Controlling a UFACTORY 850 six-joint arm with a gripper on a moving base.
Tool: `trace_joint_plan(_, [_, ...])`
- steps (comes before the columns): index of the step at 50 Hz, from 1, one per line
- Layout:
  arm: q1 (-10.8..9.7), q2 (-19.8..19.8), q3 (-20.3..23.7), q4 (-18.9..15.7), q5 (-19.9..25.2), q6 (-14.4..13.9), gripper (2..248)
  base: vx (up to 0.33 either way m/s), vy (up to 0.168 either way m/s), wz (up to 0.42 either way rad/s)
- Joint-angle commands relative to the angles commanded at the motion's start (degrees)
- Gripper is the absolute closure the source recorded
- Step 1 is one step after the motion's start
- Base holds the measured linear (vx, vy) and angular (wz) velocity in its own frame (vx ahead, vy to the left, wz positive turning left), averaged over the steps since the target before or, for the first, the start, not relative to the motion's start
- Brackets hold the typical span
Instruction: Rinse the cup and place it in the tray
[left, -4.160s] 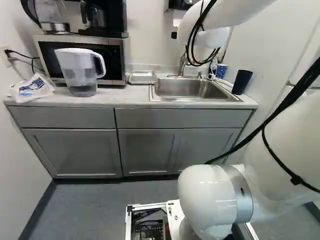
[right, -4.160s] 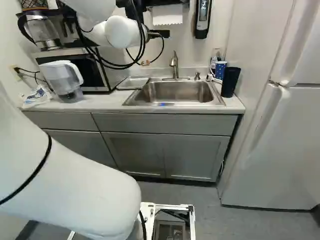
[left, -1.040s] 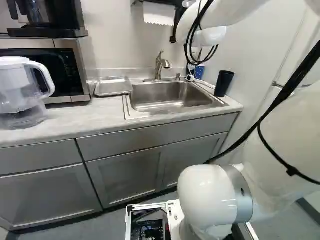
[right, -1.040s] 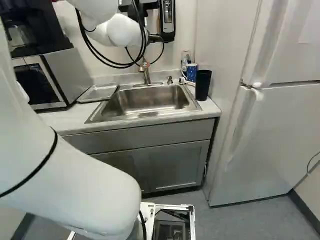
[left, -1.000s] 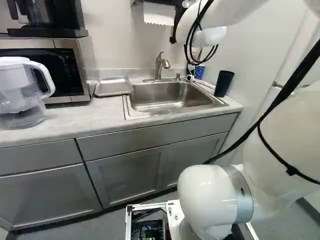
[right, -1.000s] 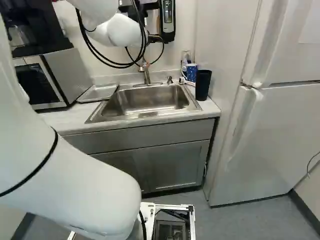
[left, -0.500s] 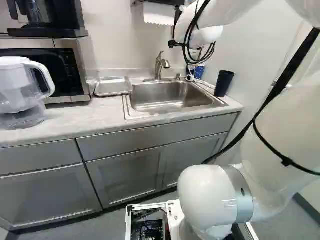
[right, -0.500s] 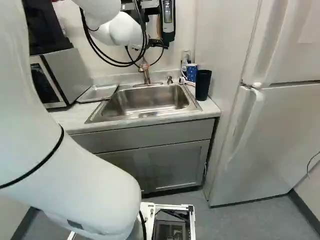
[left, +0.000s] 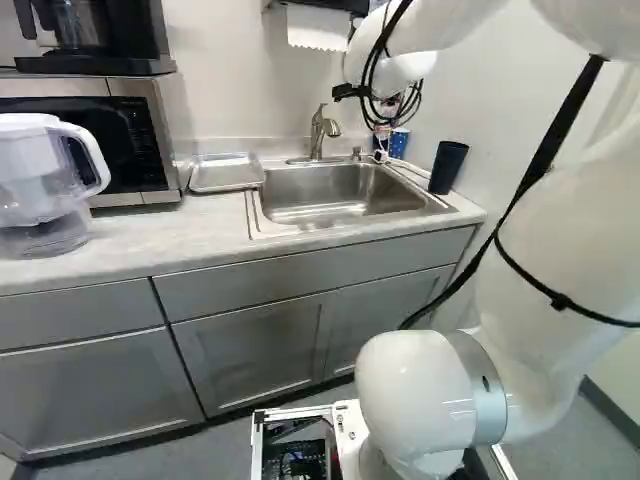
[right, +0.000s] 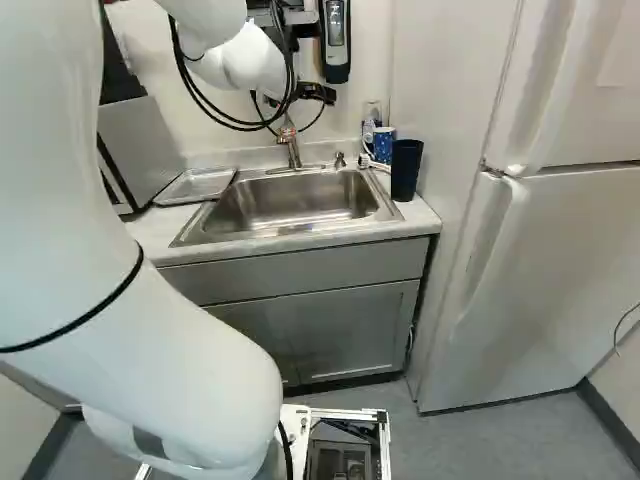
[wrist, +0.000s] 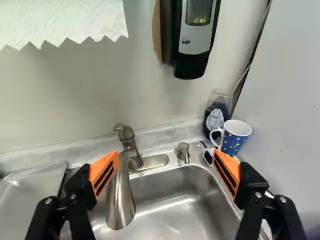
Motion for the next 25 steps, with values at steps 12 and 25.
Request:
trace_joint_plan(12, [0.7,-2.6,-2.6,0.6,-0.8,0.0,3,0.000,0.000,0.000])
trace_joint_plan(25, [1.4,-5.5,-5.5,1.2,-1.6,0.0,3,0.000,0.000,0.000])
